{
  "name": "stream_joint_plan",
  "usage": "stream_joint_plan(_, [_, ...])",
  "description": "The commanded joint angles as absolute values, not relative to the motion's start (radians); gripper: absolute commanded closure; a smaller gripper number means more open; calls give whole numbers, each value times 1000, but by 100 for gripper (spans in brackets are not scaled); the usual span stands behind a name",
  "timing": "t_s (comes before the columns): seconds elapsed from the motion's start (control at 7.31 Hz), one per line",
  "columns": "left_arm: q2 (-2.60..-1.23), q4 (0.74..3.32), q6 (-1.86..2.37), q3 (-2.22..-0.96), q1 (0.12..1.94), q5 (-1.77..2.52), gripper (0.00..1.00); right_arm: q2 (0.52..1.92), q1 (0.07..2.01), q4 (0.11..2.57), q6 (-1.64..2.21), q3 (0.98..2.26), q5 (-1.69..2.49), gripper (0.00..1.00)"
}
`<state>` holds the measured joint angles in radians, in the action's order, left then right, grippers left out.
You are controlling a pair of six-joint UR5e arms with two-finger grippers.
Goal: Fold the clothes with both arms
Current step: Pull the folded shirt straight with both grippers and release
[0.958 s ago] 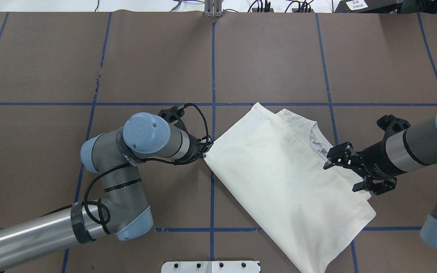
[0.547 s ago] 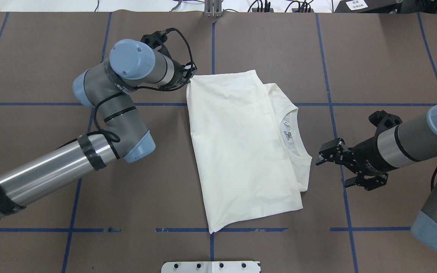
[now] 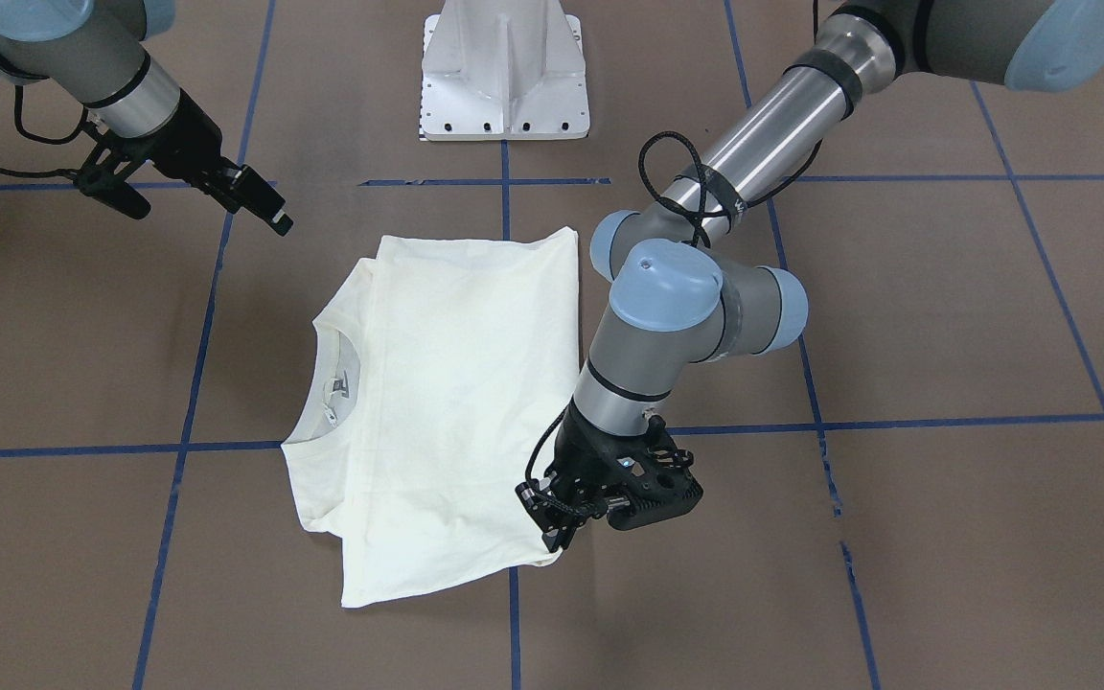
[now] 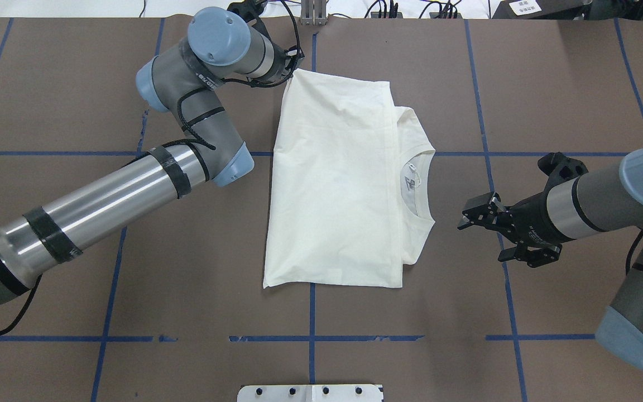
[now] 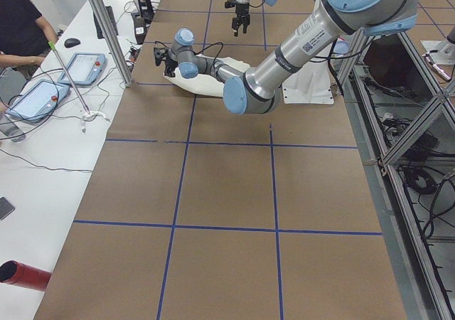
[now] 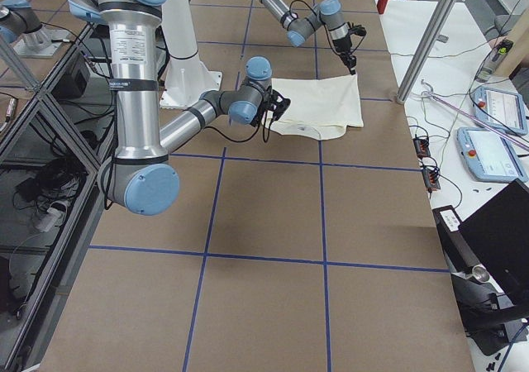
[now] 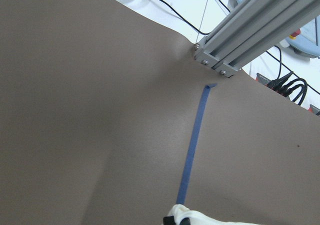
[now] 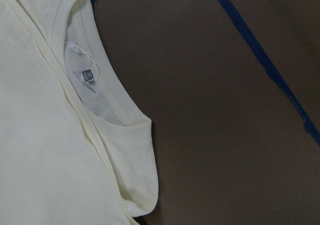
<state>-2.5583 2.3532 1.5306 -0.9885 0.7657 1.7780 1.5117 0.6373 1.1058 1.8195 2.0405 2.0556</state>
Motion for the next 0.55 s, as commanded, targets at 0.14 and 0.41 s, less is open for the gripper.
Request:
stream_joint_plan(0.14, [-2272, 2312, 1534, -1423, 764, 1864, 53, 1456, 459, 1117, 1851, 2005, 1788, 0])
stream_joint_plan(0.41, [-2270, 2316, 1572, -1422, 756, 1862, 52, 1447, 358, 1118, 2033, 1979, 1679, 0])
